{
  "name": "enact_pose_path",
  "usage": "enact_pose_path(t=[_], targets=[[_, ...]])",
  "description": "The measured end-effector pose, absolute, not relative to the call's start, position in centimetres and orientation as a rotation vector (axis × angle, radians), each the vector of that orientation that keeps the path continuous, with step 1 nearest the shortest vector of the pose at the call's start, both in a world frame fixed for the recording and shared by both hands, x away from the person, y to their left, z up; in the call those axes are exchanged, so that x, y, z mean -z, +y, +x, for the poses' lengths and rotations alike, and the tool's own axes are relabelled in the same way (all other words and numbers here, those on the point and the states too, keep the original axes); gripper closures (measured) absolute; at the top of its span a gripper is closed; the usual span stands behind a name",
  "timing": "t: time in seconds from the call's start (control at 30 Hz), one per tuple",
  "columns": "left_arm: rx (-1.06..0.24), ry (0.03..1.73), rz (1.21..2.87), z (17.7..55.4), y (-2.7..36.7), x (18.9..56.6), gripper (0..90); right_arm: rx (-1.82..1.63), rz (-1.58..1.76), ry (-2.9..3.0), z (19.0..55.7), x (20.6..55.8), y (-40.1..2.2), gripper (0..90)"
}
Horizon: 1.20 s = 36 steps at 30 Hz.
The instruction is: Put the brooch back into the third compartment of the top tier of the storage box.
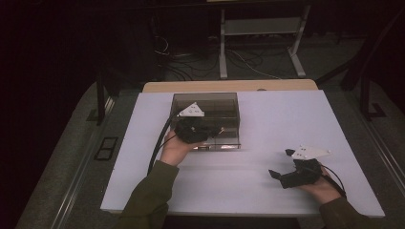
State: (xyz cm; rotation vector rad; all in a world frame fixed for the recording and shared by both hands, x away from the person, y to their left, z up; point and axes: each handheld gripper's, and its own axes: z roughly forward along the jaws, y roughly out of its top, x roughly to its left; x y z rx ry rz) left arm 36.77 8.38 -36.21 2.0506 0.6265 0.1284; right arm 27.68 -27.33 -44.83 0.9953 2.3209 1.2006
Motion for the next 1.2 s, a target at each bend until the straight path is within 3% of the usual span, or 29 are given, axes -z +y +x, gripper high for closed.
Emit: enact_pose_path(t=[0.6,0.77,1.2], targets=[[-0.099,0.62,2.113,36.7,6.8,37.8,82.0,-1.202,0.997,2.327,27.7,44.9,-27.3,0.6],[-0.099,0.622,2.107,36.7,7.0,37.6,77.7,-1.203,1.001,2.327,27.7,44.8,-27.3,0.5],[-0.119,0.634,2.081,36.2,9.1,36.5,89.0,-1.204,1.001,2.323,27.7,44.8,-27.4,0.6]])
